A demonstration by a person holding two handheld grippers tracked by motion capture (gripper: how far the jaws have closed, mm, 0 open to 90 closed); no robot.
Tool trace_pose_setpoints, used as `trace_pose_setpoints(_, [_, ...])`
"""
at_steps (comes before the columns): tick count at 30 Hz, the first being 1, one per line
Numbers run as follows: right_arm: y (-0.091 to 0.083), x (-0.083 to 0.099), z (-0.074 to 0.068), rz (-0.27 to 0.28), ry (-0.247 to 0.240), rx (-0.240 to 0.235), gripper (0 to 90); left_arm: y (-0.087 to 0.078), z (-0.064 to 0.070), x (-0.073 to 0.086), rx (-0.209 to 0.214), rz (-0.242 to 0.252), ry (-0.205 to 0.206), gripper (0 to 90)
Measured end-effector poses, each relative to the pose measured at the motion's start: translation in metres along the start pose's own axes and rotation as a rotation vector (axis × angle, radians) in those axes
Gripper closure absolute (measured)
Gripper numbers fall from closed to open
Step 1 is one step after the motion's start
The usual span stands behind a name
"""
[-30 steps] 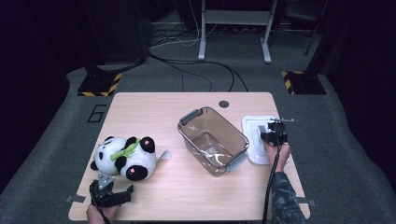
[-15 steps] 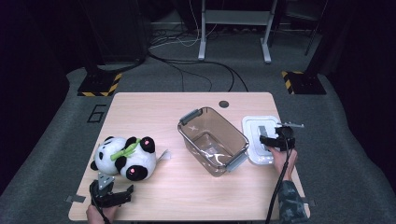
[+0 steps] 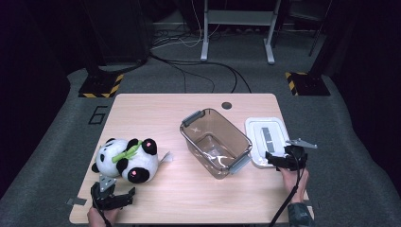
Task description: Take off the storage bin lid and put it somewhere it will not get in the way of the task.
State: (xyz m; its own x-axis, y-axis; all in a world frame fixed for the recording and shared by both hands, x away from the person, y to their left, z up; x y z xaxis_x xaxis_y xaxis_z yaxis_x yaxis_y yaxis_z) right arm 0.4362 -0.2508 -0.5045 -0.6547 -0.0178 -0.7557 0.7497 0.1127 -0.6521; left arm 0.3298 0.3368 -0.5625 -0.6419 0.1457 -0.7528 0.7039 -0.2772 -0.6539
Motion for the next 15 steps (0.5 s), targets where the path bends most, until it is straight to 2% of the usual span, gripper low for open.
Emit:
trace_pose_setpoints(6, [-0.011, 0.021, -0.016, 0.018, -0.021, -0.035, 0.0, 0.000, 0.000, 0.000, 0.002, -0.004, 0.000, 0.0])
trace_pose_setpoints(15, [-0.022, 0.050, -0.048, 0.021, -0.095, -0.088, 0.0, 0.000, 0.000, 0.000, 0.001, -0.003, 0.003, 0.0])
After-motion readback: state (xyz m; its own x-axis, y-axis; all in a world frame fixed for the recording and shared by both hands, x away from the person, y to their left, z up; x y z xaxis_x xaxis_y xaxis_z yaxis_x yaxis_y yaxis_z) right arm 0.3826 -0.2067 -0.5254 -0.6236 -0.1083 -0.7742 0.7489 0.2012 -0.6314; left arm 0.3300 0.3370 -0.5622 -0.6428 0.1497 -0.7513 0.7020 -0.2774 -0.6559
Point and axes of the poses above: each handheld gripper's, and its own axes: y roughly forward along the jaws, x roughly out of its underside, z roughly to its right, the point moved 4 cm from there along y, roughly forward along the jaws, and after that the axes turned 6 degrees about x, right-handed, at the moved point
